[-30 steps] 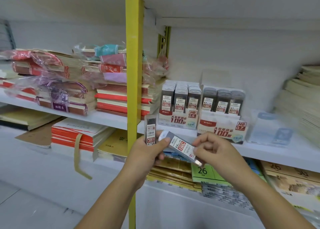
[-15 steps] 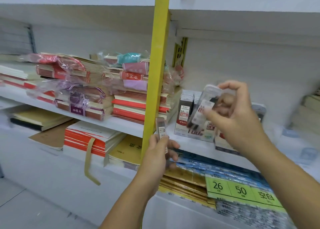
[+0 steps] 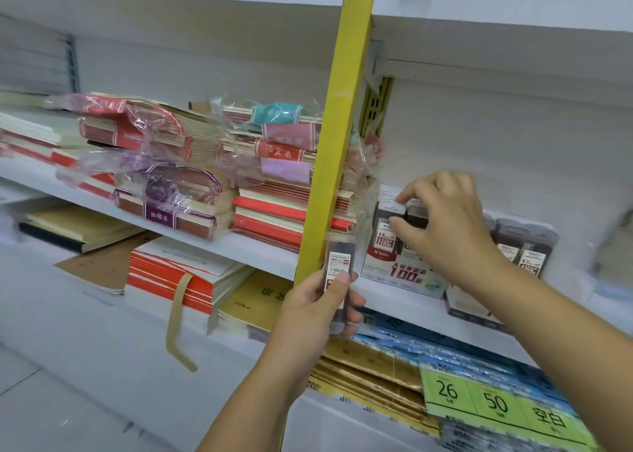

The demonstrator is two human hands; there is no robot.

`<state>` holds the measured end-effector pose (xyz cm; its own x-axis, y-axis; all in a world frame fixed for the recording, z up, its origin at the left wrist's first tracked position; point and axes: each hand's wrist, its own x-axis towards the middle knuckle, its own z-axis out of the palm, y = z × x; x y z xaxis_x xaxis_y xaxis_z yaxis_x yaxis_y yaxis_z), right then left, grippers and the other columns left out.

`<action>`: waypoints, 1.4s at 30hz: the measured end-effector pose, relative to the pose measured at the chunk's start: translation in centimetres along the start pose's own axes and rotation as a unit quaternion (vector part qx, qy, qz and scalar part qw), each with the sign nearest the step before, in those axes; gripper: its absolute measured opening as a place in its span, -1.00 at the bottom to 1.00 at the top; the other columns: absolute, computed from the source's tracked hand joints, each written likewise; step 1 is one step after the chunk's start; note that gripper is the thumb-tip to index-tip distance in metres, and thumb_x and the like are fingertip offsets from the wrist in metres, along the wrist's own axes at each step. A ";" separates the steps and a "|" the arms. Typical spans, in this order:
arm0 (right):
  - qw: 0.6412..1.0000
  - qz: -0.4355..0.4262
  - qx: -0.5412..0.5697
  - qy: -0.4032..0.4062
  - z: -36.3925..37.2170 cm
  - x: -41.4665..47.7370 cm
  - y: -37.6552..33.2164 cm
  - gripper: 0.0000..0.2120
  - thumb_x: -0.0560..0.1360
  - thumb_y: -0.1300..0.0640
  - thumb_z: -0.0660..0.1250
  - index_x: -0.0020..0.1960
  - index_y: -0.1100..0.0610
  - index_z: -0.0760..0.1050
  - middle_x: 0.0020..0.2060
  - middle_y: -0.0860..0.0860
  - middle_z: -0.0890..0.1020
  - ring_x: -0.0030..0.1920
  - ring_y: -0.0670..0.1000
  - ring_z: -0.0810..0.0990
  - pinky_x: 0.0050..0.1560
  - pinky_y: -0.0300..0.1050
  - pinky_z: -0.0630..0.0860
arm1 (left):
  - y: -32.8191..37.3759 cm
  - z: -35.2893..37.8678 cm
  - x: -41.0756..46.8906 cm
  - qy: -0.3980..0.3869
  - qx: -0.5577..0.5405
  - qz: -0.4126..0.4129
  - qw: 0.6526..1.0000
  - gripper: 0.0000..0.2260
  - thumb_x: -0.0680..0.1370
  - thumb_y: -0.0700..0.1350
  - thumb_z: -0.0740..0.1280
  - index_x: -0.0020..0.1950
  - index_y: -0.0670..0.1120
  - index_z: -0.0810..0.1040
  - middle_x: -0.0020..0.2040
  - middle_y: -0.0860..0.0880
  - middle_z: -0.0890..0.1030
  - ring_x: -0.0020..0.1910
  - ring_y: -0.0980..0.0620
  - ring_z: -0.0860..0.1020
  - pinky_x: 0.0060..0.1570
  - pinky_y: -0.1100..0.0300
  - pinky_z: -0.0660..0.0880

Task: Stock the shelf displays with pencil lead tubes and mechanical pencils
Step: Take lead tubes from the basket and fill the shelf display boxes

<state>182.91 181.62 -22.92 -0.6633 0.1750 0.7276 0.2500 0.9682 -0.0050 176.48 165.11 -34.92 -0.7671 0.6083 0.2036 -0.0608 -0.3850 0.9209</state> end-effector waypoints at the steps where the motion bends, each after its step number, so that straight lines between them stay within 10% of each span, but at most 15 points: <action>1: 1.000 0.000 -0.014 0.014 0.0 -0.1 0.0 -0.79 0.47 -0.04 0.38 0.08 -0.03 0.51 -0.01 -0.11 0.38 0.14 -0.04 0.24 0.10 -0.10 0.27 | 0.1 0.1 -0.1 -0.003 0.002 0.001 1.000 -0.82 0.61 0.08 0.30 0.13 0.07 0.63 -0.17 0.01 0.72 -0.25 0.12 0.66 -0.25 0.30 0.58; 8: 0.985 -0.015 0.142 0.095 -1.3 -3.7 -0.7 -0.80 0.55 0.14 0.32 0.16 0.06 0.60 -0.05 -0.07 0.58 -0.02 -0.17 0.40 0.04 -0.42 0.30 | 0.6 1.2 -1.1 -0.047 0.044 -0.001 0.998 -0.84 0.63 0.07 0.29 0.06 0.11 0.66 -0.16 0.02 0.71 -0.27 0.13 0.61 -0.26 0.30 0.54; 13: 0.905 0.085 0.412 -0.064 -1.7 -7.9 -2.3 -0.72 0.55 0.04 0.31 0.21 -0.24 0.51 -0.07 -0.26 0.61 -0.05 -0.21 0.58 -0.07 -0.37 0.51 | 0.6 2.4 -2.2 -0.110 0.108 -0.009 0.988 -0.82 0.65 0.06 0.27 0.11 0.10 0.65 -0.15 0.03 0.71 -0.28 0.15 0.59 -0.24 0.30 0.53; 19: 0.842 0.193 0.503 0.018 -1.6 -11.1 -0.6 -0.82 0.55 0.17 0.34 -0.01 -0.13 0.57 -0.19 -0.06 0.71 -0.25 -0.15 0.64 -0.30 -0.33 0.52 | 0.0 2.8 -2.8 -0.118 0.066 -0.054 0.989 -0.76 0.53 -0.14 0.45 0.19 0.03 0.61 0.01 -0.01 0.74 -0.06 0.05 0.72 -0.21 0.30 0.58; 25: 0.834 0.221 0.496 -0.094 -1.1 -13.4 0.0 -0.63 0.57 0.31 0.26 -0.08 -0.18 0.52 -0.09 -0.08 0.70 -0.20 -0.04 0.68 -0.28 -0.25 0.56 | 0.2 2.2 -2.5 -0.017 -0.062 -0.050 0.997 -0.61 0.38 -0.05 0.47 0.13 -0.17 0.53 -0.01 -0.17 0.74 -0.09 -0.01 0.73 -0.25 0.29 0.62; 33: 0.849 0.208 0.466 -0.139 -0.7 -13.6 -0.9 -0.86 0.48 0.22 0.43 -0.05 0.01 0.55 -0.19 -0.09 0.68 -0.18 -0.04 0.66 -0.12 -0.07 0.64 | 0.6 1.8 -2.1 0.011 0.041 -0.008 0.999 -0.85 0.58 -0.07 0.40 0.11 -0.08 0.60 -0.11 -0.08 0.75 -0.14 0.04 0.72 -0.21 0.27 0.62; 42: 0.896 0.119 0.412 -0.116 -3.6 -11.0 0.6 -0.25 0.48 0.32 0.39 0.29 -0.48 0.28 -0.16 -0.22 0.52 -0.22 -0.09 0.62 -0.14 -0.10 0.63 | 0.5 5.3 -0.7 -0.015 0.200 0.133 0.971 -0.88 0.55 0.02 0.41 0.06 0.21 0.65 -0.02 0.23 0.68 -0.01 0.23 0.62 -0.10 0.38 0.56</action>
<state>192.91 179.63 -28.51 -0.8132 0.3340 0.4766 -0.1385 0.6843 -0.7159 180.39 168.12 -32.85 -0.7023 0.5464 0.4562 0.3945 -0.2347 0.8884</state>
